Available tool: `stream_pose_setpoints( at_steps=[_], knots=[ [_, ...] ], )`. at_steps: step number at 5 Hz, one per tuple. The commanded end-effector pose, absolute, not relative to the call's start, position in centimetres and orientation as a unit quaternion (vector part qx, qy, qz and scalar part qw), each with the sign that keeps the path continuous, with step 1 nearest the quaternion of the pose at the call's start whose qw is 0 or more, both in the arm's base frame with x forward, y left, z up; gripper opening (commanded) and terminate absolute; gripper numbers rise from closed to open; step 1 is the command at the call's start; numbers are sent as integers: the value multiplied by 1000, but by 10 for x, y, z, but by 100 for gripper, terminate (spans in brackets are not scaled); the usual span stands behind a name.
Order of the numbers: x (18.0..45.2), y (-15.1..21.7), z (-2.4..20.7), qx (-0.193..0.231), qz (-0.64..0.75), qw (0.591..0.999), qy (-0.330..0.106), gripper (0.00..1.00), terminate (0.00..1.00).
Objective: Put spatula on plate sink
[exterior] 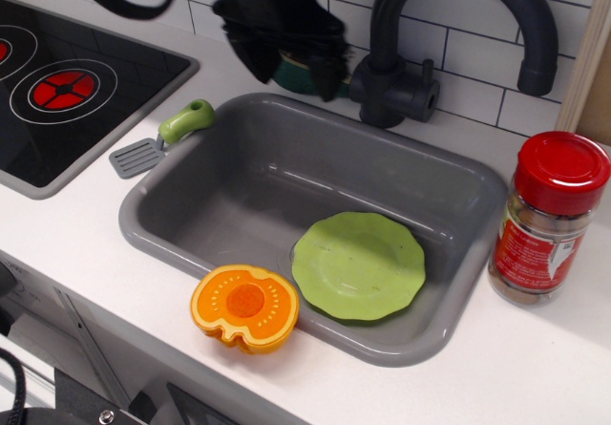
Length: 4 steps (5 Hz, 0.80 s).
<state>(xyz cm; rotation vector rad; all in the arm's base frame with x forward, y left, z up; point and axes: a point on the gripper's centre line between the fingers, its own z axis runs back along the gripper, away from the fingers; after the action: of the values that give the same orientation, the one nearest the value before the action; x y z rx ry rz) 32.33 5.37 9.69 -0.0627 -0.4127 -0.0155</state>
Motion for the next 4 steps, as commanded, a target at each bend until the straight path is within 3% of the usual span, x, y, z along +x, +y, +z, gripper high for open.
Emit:
stream_pose_setpoints(
  at_steps=[1,4],
  knots=[
    [326,94,118,9,-157,968,-194,100,0],
    [319,143,102,43,-218,958,-183,100,0]
  ],
)
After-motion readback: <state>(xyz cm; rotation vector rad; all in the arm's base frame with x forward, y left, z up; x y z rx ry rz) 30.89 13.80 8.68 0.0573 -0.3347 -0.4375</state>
